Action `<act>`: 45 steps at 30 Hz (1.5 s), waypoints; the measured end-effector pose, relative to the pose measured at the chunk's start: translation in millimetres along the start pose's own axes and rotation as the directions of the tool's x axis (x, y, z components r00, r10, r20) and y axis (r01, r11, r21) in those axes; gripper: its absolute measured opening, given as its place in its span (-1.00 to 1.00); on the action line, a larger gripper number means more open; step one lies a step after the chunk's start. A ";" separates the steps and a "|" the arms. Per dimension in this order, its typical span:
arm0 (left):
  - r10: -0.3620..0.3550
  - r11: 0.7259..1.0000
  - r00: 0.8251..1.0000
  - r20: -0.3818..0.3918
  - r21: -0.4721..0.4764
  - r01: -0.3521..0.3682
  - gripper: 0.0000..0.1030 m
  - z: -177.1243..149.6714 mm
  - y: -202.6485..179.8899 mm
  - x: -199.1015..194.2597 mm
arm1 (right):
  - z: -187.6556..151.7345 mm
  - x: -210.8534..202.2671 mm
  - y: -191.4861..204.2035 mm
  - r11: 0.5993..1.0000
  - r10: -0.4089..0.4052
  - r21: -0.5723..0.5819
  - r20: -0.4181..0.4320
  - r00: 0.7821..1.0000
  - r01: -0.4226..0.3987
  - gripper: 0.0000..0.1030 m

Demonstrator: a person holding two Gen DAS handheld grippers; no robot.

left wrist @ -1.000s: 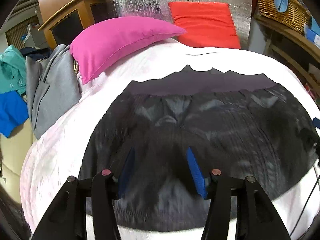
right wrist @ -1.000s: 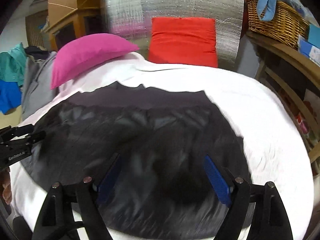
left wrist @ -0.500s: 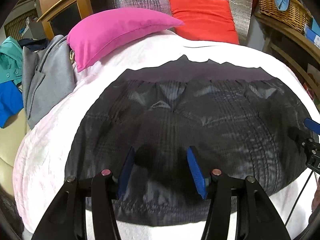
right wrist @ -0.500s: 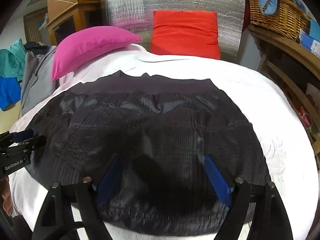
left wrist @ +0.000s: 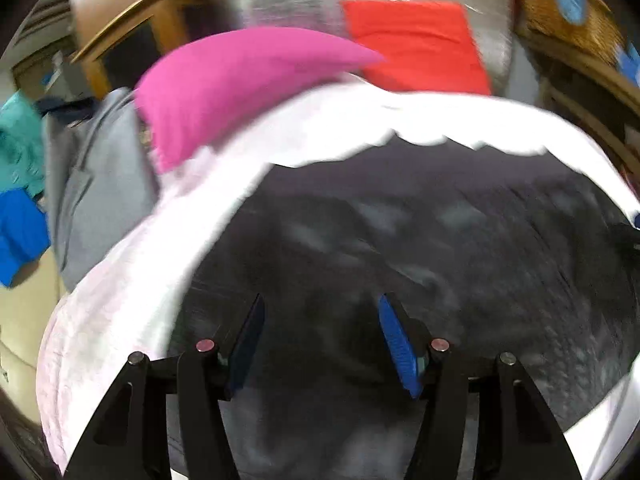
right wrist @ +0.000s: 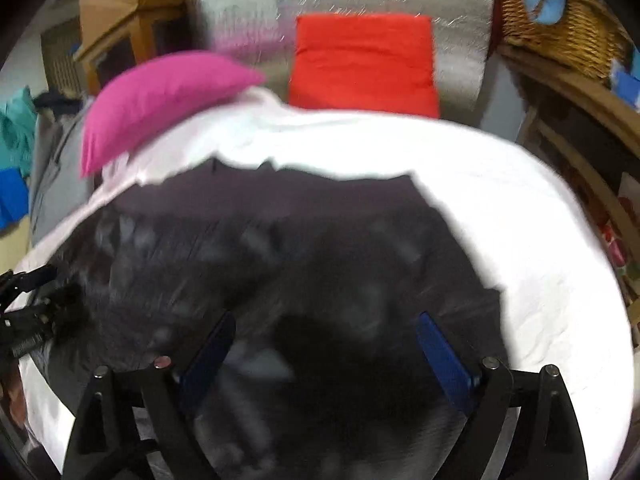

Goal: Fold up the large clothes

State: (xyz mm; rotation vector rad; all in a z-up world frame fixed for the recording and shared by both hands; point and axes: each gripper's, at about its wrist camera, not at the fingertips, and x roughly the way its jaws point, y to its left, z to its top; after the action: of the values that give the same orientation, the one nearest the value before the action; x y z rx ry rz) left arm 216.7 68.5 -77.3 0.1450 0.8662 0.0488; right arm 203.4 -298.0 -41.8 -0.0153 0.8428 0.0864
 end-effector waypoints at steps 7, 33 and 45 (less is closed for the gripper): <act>-0.032 0.988 0.991 -0.131 -0.153 0.012 0.18 17.3 82.3 55.5 | 27.4 42.0 -86.3 0.985 0.053 0.168 -0.087 0.995 -0.037 0.82; 0.031 0.997 0.984 -0.177 -0.066 -0.043 -0.16 55.3 63.6 83.8 | 40.8 70.0 -59.2 0.996 -0.071 0.047 -0.129 0.989 0.078 -0.33; -0.060 0.997 0.996 -0.066 -0.044 0.057 0.09 -12.1 -5.8 -27.4 | -36.4 -43.2 58.9 0.996 0.021 -0.084 0.055 0.998 -0.017 0.43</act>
State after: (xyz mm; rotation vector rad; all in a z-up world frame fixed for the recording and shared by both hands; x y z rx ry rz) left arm 189.7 61.3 -65.1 0.0793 0.9353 0.0172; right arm 142.9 -244.1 -32.6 -0.0830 0.7828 0.1392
